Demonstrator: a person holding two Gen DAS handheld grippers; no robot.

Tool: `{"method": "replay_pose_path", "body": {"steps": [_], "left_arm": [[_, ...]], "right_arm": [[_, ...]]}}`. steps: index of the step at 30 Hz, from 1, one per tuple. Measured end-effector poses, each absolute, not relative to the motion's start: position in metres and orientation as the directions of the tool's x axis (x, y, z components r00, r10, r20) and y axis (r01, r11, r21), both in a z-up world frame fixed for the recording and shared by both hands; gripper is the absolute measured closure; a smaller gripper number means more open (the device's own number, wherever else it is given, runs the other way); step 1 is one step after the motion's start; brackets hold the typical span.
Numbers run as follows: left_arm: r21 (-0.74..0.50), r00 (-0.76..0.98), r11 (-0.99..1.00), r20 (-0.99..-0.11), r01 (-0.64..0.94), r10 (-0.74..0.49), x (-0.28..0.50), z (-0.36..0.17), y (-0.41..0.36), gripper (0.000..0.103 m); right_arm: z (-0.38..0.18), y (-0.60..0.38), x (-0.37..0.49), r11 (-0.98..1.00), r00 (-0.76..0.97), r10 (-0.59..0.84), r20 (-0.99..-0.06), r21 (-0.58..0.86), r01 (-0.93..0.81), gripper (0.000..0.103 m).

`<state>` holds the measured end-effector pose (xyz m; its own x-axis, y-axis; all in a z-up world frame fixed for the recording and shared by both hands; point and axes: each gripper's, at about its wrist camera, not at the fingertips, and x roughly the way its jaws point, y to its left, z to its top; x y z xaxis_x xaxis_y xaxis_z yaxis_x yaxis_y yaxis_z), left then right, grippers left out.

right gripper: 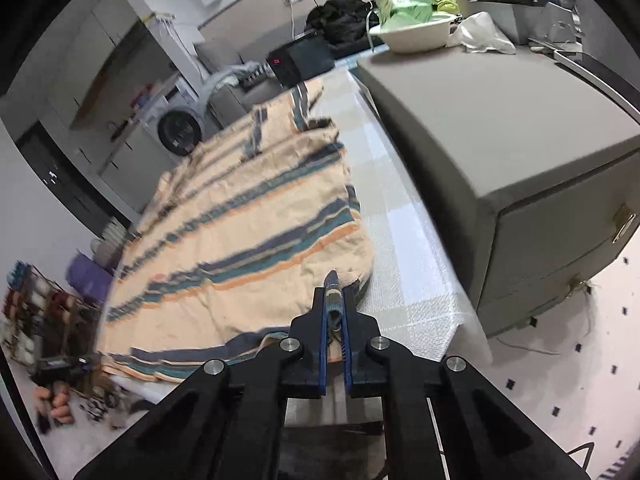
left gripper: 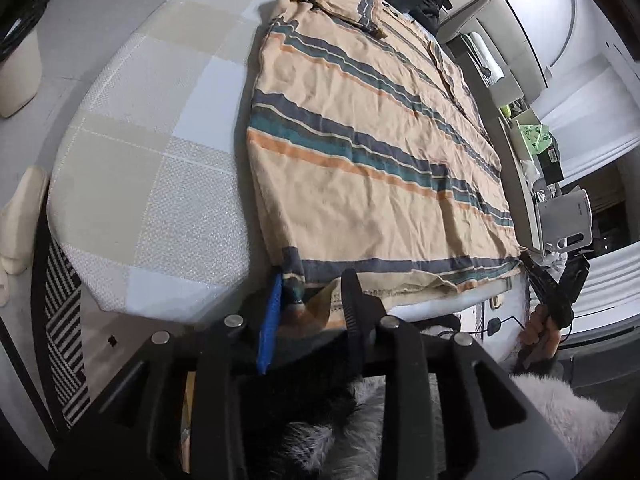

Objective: Fold small clothes
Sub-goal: 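Grasp one hem corner with the left tool while the right tool grasps the other, then lift the held hem off the table with both tools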

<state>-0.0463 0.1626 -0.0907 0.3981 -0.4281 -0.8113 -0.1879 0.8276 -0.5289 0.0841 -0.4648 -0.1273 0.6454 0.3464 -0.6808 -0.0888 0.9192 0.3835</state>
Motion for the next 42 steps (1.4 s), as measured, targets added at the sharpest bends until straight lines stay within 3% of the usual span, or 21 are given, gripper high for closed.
{"method": "replay_pose_path", "body": {"steps": [2, 3, 6, 7, 14, 17, 19, 22, 26, 27, 28, 42], "left_arm": [[-0.522, 0.407, 0.834, -0.811, -0.181, -0.419, -0.048, -0.087, 0.165, 0.078], [-0.512, 0.414, 0.84, -0.813, -0.178, -0.409, -0.049, -0.085, 0.167, 0.073], [-0.488, 0.44, 0.863, -0.809, -0.134, -0.389, -0.051, -0.075, 0.162, 0.04], [-0.485, 0.444, 0.867, -0.806, -0.117, -0.391, -0.052, -0.072, 0.16, 0.036], [-0.474, 0.426, 0.873, -0.817, -0.113, -0.389, -0.052, -0.08, 0.154, 0.036], [-0.369, 0.427, 0.927, -0.85, -0.067, -0.308, -0.053, -0.079, 0.14, 0.043], [-0.267, 0.429, 0.963, -0.873, -0.026, -0.23, -0.054, -0.079, 0.127, 0.072], [-0.234, 0.441, 0.972, -0.872, 0.005, -0.212, -0.054, -0.082, 0.119, 0.096], [-0.28, 0.459, 0.96, -0.855, -0.015, -0.243, -0.055, -0.081, 0.128, 0.099], [-0.299, 0.472, 0.954, -0.845, -0.031, -0.25, -0.055, -0.08, 0.134, 0.099], [-0.315, 0.479, 0.948, -0.839, -0.04, -0.259, -0.055, -0.079, 0.138, 0.099], [-0.399, 0.619, 0.916, -0.728, -0.035, -0.294, -0.078, -0.022, 0.173, 0.1]], "right_arm": [[-0.124, -0.476, 0.081, 0.914, 0.661, 0.344, -0.667, 0.399, -0.073, 0.097], [-0.126, -0.479, 0.082, 0.916, 0.654, 0.339, -0.676, 0.394, -0.067, 0.097], [-0.131, -0.478, 0.083, 0.918, 0.631, 0.346, -0.694, 0.39, -0.074, 0.097], [-0.133, -0.475, 0.084, 0.92, 0.622, 0.345, -0.702, 0.385, -0.076, 0.097], [-0.137, -0.459, 0.087, 0.935, 0.601, 0.334, -0.726, 0.338, -0.111, 0.087], [-0.139, -0.457, 0.088, 0.936, 0.594, 0.334, -0.732, 0.332, -0.117, 0.074], [-0.141, -0.455, 0.087, 0.935, 0.59, 0.338, -0.733, 0.333, -0.121, 0.071], [-0.143, -0.453, 0.087, 0.937, 0.588, 0.335, -0.736, 0.329, -0.122, 0.065], [-0.144, -0.451, 0.086, 0.941, 0.607, 0.323, -0.726, 0.316, -0.123, 0.068], [-0.144, -0.447, 0.086, 0.949, 0.616, 0.302, -0.727, 0.288, -0.126, 0.088], [-0.145, -0.442, 0.087, 0.958, 0.625, 0.28, -0.729, 0.255, -0.132, 0.098], [-0.106, -0.447, 0.055, 0.88, 0.683, 0.452, -0.573, 0.412, -0.237, 0.098]]}}
